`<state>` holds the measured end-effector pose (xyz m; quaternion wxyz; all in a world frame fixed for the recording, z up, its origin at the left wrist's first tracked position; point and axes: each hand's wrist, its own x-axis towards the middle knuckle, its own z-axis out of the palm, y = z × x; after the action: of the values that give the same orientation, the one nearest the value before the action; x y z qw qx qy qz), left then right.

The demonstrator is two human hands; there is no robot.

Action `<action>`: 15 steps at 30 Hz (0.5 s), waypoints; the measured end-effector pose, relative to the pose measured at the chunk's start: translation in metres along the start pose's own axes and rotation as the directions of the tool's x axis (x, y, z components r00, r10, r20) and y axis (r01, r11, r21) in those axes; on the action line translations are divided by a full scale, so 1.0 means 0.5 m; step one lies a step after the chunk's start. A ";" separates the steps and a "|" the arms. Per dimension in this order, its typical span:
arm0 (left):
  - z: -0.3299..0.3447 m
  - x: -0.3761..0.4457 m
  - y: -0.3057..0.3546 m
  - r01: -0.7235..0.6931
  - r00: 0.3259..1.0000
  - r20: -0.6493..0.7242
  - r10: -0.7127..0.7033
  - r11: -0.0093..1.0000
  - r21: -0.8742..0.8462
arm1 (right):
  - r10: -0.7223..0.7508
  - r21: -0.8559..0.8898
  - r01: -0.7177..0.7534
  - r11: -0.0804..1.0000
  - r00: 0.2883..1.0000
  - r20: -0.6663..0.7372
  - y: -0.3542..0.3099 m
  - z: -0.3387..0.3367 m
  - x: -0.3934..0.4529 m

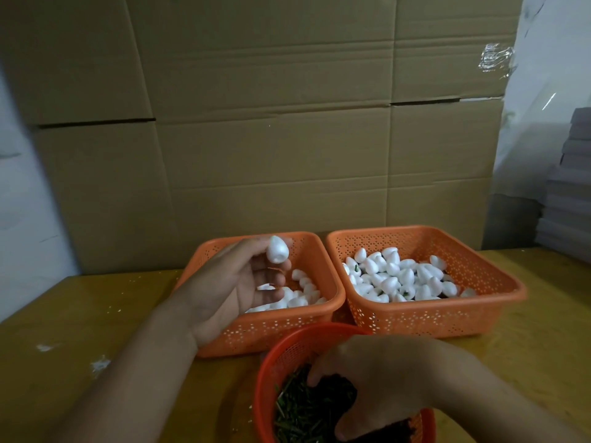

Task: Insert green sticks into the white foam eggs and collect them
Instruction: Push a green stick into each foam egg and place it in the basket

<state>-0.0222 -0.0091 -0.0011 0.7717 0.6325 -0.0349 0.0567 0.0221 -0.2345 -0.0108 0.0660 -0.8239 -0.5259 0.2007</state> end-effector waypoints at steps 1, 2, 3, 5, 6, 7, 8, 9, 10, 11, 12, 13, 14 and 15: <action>0.003 -0.002 0.004 0.027 1.000 0.009 -0.027 0.999 -0.029 | -0.019 -0.020 0.020 1.000 1.000 0.016 -0.005 0.004 0.004; 0.006 -0.005 0.007 0.051 0.999 0.015 -0.050 0.997 -0.060 | -0.036 -0.043 0.038 0.998 0.999 0.040 -0.003 0.010 0.014; 0.008 -0.007 0.010 0.069 0.998 0.019 -0.068 0.993 -0.091 | -0.043 -0.049 0.047 0.998 0.997 0.062 -0.002 0.013 0.018; 0.011 -0.012 0.012 0.100 0.995 0.027 -0.097 0.983 -0.151 | -0.032 -0.066 0.033 0.997 0.999 0.021 0.004 0.013 0.021; 0.012 -0.013 0.011 0.116 0.993 0.030 -0.112 0.977 -0.180 | -0.021 -0.066 0.022 0.998 1.000 0.012 0.007 0.014 0.022; 0.012 -0.014 0.011 0.129 0.992 0.031 -0.125 0.970 -0.208 | -0.014 -0.068 0.015 0.998 1.000 0.004 0.009 0.015 0.023; 0.013 -0.015 0.010 0.137 0.991 0.030 -0.134 0.963 -0.234 | -0.010 -0.063 0.010 0.998 1.000 0.001 0.012 0.017 0.025; 0.013 -0.015 0.010 0.141 0.990 0.025 -0.140 0.956 -0.256 | -0.012 -0.061 0.012 0.998 1.000 -0.001 0.013 0.018 0.026; 0.014 -0.015 0.009 0.144 0.989 0.017 -0.145 0.951 -0.273 | -0.011 -0.054 0.012 0.998 1.000 0.006 0.014 0.019 0.026; 0.014 -0.014 0.009 0.147 0.989 0.010 -0.150 0.948 -0.283 | -0.012 -0.048 0.012 0.999 1.000 0.006 0.013 0.020 0.026; 0.016 -0.014 0.008 0.151 0.988 0.006 -0.156 0.946 -0.287 | -0.010 -0.053 0.010 0.999 1.000 0.004 0.015 0.021 0.026; 0.017 -0.014 0.007 0.157 0.987 0.007 -0.161 0.945 -0.286 | -0.008 -0.058 0.008 0.998 1.000 -0.009 0.013 0.021 0.025; 0.018 -0.014 0.007 0.163 0.986 0.011 -0.167 0.945 -0.282 | -0.008 -0.057 0.008 0.998 1.000 0.002 0.016 0.021 0.026; 0.019 -0.013 0.006 0.169 0.985 0.016 -0.172 0.945 -0.278 | -0.010 -0.060 0.010 0.998 1.000 0.001 0.015 0.021 0.026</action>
<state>-0.0288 -0.0179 0.0028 0.8551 0.5180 0.0156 -0.0128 0.0290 -0.2270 -0.0260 0.0422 -0.8229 -0.5357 0.1846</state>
